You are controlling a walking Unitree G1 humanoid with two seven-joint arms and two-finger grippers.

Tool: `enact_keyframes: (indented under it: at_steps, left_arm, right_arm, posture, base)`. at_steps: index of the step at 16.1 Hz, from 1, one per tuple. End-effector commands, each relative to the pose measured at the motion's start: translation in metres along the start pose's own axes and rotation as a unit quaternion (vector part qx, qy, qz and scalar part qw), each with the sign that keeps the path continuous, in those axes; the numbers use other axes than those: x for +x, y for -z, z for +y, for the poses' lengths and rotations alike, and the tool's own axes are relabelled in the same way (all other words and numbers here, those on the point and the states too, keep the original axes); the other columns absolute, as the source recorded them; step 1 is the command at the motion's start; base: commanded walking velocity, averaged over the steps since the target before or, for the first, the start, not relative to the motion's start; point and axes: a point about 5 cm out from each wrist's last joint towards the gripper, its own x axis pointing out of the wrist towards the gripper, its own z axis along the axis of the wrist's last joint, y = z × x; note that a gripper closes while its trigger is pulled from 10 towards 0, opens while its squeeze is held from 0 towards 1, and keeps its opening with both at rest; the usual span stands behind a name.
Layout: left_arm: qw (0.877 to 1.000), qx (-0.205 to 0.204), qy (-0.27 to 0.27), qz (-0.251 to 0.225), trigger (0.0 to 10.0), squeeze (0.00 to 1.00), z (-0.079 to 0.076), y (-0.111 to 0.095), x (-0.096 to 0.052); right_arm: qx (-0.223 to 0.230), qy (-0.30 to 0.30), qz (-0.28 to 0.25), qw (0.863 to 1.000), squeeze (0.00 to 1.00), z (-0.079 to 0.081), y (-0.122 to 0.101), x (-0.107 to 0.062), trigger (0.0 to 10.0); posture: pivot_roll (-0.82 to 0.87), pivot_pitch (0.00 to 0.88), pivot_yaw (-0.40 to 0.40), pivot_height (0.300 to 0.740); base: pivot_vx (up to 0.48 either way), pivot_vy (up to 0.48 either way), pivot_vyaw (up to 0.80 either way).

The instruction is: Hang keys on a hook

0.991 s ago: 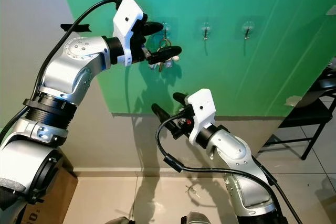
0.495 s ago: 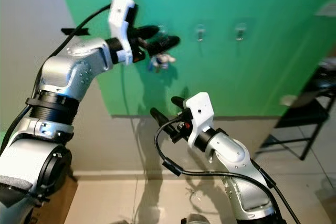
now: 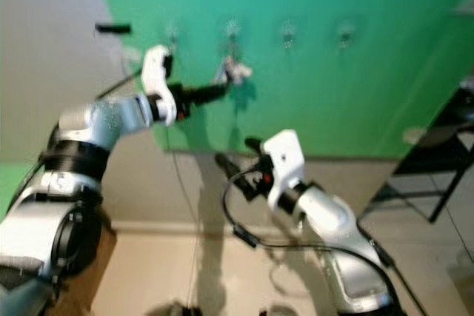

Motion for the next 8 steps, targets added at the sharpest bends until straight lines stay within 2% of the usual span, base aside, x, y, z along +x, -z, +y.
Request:
enact_keyframes:
  at_steps: [1,2,3,4,5,7,8]
  left_arm:
    - [1.0,-0.005,-0.006,-0.012,10.0,0.0,-0.003,-0.011,-0.001]
    - [1.0,-0.001,-0.006,-0.014,10.0,0.0,-0.004,-0.011,-0.001]
    - [0.992,0.121,-0.018,-0.043,10.0,0.0,-0.008,-0.013,-0.002]
    - [0.983,0.174,-0.021,-0.051,10.0,0.0,-0.011,-0.013,-0.003]
    - [0.966,0.256,-0.008,-0.046,10.0,0.0,-0.017,-0.003,-0.005]
    - [0.952,0.304,0.007,-0.025,10.0,0.0,-0.014,0.017,-0.014]
    - [0.949,0.316,0.01,-0.016,10.0,0.0,-0.004,0.037,-0.027]
  right_arm:
    - [-0.001,-0.003,0.002,1.0,0.0,0.002,-0.001,0.0,10.0]
    - [0.0,-0.003,0.002,1.0,0.0,0.002,0.0,-0.001,10.0]
    - [-0.003,0.001,-0.001,1.0,0.0,0.002,-0.001,-0.001,10.0]
    - [-0.004,0.006,-0.002,1.0,0.0,0.001,-0.001,-0.001,10.0]
    - [-0.009,0.025,-0.001,1.0,0.0,-0.003,0.0,-0.002,10.0]
    - [-0.018,0.057,0.013,0.998,0.0,-0.01,0.009,-0.007,10.0]
    - [-0.012,0.095,0.029,0.995,0.0,-0.016,0.021,-0.012,10.0]
  posture:
    - [-0.17,0.0,0.076,0.722]
    - [-0.17,0.0,0.077,0.722]
    - [-0.17,0.0,0.078,0.722]
    - [-0.17,0.0,0.078,0.722]
    - [-0.17,0.0,0.079,0.722]
    - [-0.16,0.0,0.082,0.722]
    - [-0.16,0.0,0.084,0.722]
  base:
    - [0.0,0.0,0.0]
    - [0.0,0.0,0.0]
    - [0.0,0.0,0.0]
    - [0.0,0.0,0.0]
    - [0.0,0.0,0.0]
    - [0.0,0.0,0.0]
    - [0.0,0.0,0.0]
